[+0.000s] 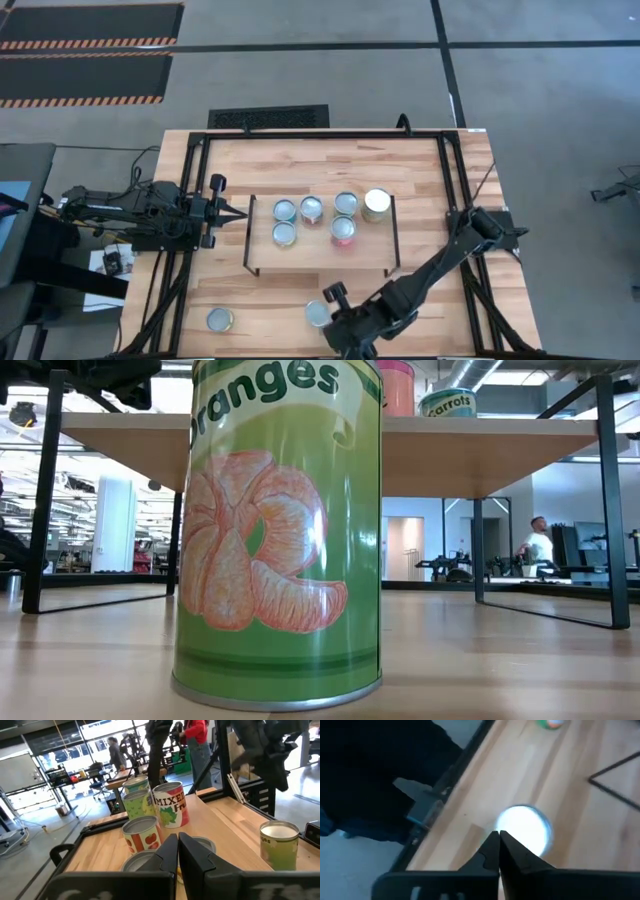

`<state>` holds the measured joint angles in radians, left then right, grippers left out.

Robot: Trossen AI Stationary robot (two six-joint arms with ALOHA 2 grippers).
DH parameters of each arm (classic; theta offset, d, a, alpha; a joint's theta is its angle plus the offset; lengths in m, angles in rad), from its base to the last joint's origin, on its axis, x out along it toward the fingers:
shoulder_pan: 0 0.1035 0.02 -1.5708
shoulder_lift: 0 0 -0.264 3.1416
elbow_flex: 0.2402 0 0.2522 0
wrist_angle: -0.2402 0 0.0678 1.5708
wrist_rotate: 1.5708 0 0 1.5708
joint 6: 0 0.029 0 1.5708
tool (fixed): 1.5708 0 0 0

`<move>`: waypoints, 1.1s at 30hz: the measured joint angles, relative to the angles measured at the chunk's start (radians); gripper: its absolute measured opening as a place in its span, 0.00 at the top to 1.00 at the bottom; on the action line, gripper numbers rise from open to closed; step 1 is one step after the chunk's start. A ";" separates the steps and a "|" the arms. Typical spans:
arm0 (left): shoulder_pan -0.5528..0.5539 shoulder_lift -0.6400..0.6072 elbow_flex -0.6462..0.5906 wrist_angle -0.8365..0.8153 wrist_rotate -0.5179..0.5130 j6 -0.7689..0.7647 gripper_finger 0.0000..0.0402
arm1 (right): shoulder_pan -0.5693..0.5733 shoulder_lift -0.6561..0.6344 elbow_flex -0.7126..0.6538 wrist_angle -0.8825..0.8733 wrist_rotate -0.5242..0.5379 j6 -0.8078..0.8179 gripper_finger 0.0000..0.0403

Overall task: Pick and place cans onto a shelf
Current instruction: Put the canned oranges on the shelf

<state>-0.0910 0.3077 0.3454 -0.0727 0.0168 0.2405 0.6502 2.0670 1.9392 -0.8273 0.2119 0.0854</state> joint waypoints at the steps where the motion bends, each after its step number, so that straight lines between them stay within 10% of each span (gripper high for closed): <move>1: 0.000 0.000 0.000 0.001 -0.002 0.000 0.99 | 0.000 0.000 -0.017 0.020 -0.004 0.004 0.93; 14: 0.000 0.000 0.000 0.002 -0.002 0.021 0.99 | -0.033 0.075 -0.067 0.059 -0.034 -0.015 0.68; 33: 0.000 0.000 0.000 0.002 -0.002 0.024 0.99 | -0.057 0.118 -0.063 0.062 -0.061 -0.071 0.70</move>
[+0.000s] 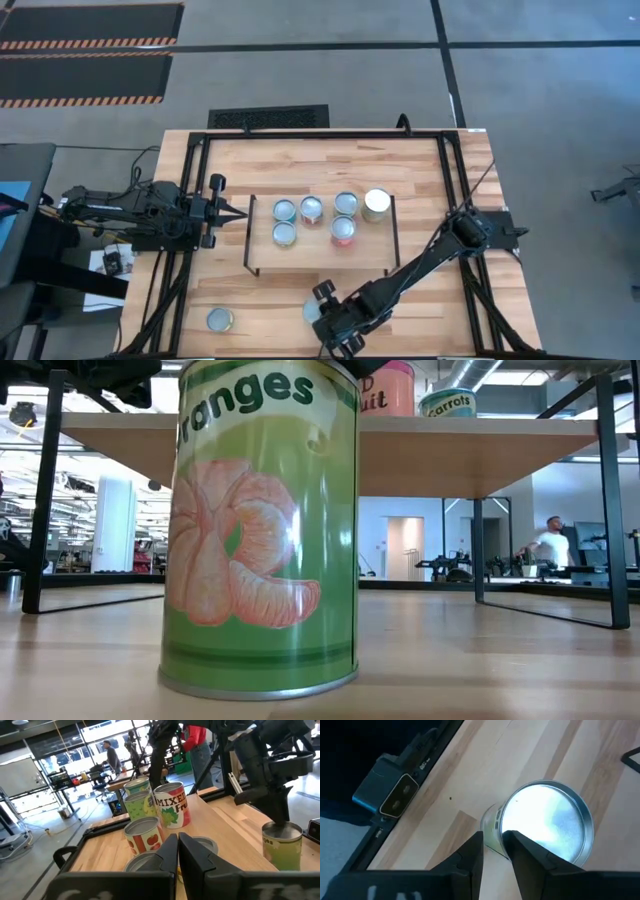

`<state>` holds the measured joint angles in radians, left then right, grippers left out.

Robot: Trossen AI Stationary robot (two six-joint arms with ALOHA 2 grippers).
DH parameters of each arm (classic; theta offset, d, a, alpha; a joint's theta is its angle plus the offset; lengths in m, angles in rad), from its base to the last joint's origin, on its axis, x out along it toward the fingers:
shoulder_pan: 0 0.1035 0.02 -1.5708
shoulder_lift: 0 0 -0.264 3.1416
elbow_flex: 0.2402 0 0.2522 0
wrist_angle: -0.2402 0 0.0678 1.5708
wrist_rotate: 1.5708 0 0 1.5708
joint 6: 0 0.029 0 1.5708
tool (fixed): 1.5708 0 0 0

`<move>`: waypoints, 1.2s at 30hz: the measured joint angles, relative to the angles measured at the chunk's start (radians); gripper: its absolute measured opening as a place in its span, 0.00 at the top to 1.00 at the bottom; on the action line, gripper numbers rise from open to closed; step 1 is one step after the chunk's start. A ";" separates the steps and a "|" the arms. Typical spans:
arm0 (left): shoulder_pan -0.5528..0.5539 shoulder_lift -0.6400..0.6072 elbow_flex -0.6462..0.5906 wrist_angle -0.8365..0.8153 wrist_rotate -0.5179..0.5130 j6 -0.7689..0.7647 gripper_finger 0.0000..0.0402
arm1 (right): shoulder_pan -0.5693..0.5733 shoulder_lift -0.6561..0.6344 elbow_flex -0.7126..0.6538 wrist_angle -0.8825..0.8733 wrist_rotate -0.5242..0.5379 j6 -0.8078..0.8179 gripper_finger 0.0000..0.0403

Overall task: Pick and place cans onto a shelf
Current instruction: Put the canned oranges on the shelf

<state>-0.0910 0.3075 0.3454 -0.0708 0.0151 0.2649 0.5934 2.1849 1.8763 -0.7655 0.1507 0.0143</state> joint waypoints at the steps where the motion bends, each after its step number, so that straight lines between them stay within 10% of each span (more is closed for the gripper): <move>1: 0.000 0.000 0.000 -0.001 0.000 0.000 0.99 | 0.000 0.000 0.000 0.001 -0.003 0.000 0.70; 22: 0.000 0.000 0.000 0.000 0.000 -0.001 0.99 | 0.005 -0.012 -0.002 -0.046 -0.010 0.018 0.97; 36: 0.000 0.000 0.000 0.000 0.001 -0.005 0.99 | 0.056 -0.081 -0.006 -0.344 -0.011 0.311 0.99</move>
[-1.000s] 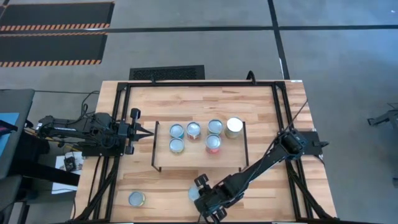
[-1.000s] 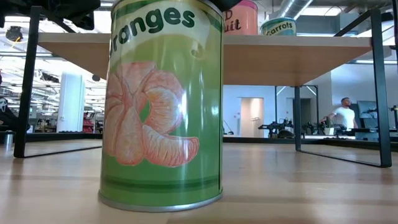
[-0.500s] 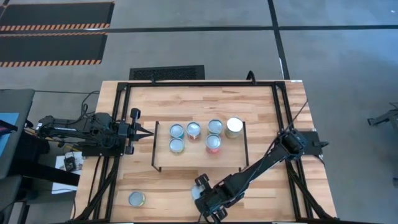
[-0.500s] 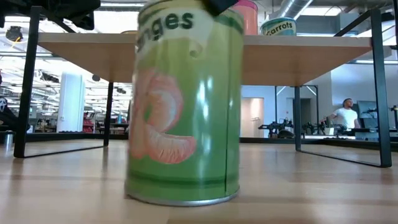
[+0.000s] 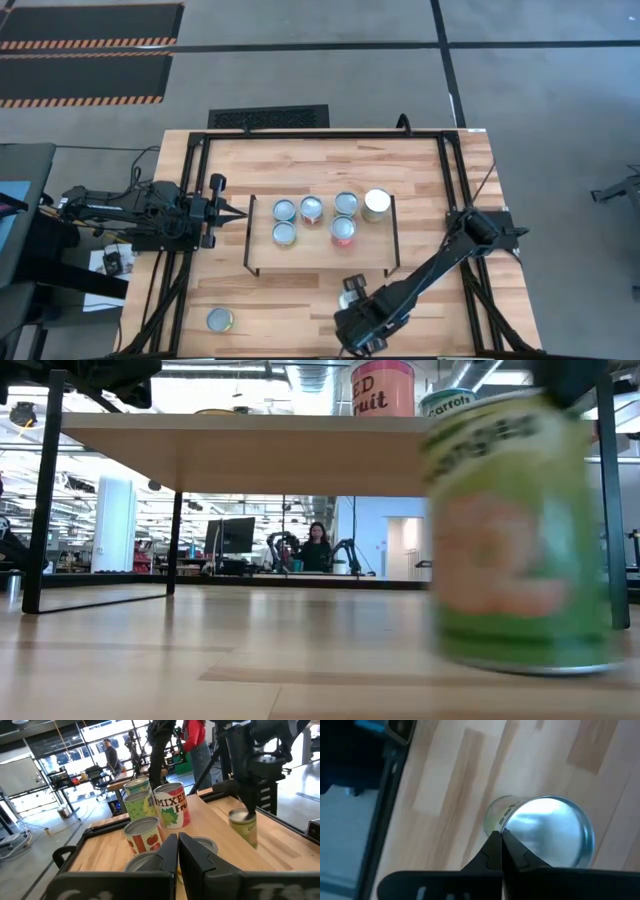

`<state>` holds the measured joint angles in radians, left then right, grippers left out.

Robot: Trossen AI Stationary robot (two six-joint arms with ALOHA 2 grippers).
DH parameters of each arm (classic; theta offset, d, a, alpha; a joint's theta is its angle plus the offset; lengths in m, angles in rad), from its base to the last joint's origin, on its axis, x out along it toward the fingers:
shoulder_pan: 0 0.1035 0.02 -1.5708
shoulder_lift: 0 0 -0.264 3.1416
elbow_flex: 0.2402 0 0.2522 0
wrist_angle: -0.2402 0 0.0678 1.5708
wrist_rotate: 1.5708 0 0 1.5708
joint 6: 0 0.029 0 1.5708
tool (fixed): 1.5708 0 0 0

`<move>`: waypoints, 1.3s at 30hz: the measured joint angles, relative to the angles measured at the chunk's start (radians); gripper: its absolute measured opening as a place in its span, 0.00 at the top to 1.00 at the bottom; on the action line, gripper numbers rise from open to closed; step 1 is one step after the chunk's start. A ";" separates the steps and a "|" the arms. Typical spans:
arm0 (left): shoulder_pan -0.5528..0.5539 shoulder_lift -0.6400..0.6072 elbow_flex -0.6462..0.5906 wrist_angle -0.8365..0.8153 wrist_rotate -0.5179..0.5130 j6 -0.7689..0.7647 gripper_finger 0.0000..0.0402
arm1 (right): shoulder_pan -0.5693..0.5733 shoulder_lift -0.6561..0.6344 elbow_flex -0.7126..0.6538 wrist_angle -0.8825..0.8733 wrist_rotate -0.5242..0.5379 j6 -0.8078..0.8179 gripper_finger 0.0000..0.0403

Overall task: Pick and place cans onto a shelf
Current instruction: Put the canned oranges on the shelf

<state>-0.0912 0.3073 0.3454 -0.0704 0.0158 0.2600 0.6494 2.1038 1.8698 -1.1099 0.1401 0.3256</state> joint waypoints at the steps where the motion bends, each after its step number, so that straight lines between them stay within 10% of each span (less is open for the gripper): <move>1: 0.000 0.000 0.000 -0.001 0.000 0.000 0.99 | 0.006 -0.007 0.000 -0.015 0.000 0.019 0.99; 39: 0.000 0.000 0.000 0.000 0.000 -0.008 0.99 | 0.152 -0.032 -0.066 -0.113 0.118 0.384 0.99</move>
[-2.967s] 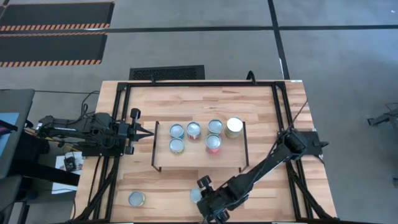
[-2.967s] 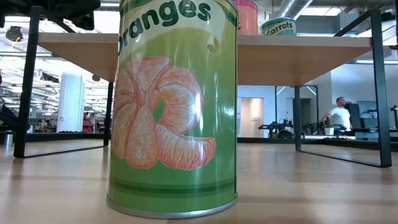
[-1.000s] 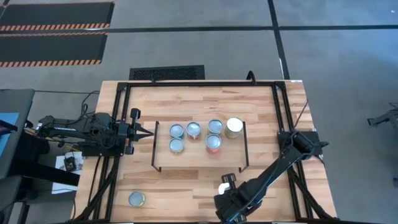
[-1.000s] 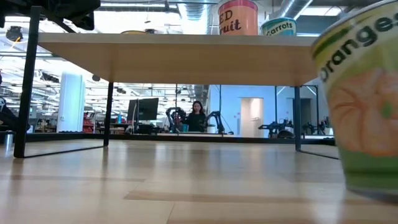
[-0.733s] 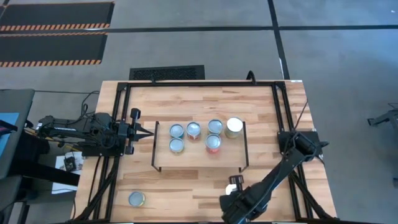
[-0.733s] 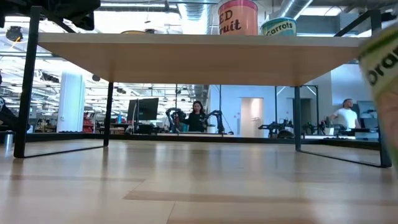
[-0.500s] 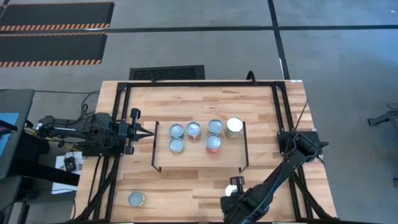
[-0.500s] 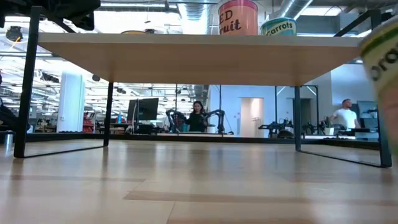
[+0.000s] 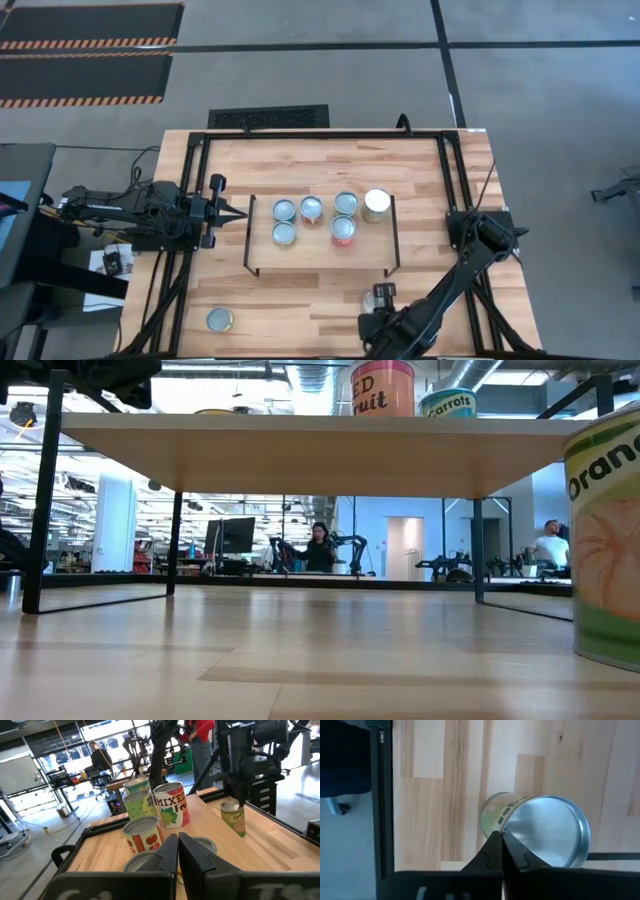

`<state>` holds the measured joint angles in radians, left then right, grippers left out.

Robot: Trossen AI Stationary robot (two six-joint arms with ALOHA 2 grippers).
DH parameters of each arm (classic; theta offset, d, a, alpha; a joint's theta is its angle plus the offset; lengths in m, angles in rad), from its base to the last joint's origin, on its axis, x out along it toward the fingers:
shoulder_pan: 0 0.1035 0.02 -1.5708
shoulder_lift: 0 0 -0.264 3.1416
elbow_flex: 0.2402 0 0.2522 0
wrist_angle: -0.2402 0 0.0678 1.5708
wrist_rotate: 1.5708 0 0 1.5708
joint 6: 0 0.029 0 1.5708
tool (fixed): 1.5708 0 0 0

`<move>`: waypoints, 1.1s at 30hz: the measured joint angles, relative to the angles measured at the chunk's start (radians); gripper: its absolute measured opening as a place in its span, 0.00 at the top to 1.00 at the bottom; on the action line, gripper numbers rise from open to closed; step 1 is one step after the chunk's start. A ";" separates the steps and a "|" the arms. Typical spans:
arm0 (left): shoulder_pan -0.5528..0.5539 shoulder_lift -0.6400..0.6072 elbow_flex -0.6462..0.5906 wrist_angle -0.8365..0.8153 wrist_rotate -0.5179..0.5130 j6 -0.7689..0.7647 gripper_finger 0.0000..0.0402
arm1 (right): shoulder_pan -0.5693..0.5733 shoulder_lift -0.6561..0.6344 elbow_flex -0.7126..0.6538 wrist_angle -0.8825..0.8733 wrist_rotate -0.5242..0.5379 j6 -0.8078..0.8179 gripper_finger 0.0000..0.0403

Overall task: Pick and place cans onto a shelf
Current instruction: Put the canned oranges on the shelf

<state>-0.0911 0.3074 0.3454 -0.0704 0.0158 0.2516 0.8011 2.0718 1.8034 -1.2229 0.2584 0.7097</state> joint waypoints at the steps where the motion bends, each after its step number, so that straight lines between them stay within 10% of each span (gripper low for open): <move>1: 0.000 0.000 0.000 0.000 0.000 0.000 0.99 | 0.002 -0.002 0.000 -0.004 0.009 0.000 0.98; 22: 0.000 0.000 0.000 -0.006 0.000 0.000 0.99 | -0.005 -0.012 0.062 -0.082 0.061 -0.003 0.71; 33: 0.000 0.000 0.000 -0.010 0.000 -0.001 0.99 | 0.114 -0.178 -0.068 -0.086 0.246 0.156 0.91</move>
<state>-0.0911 0.3073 0.3454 -0.0799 0.0158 0.2508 0.9151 1.8939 1.7355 -1.3084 0.5047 0.8653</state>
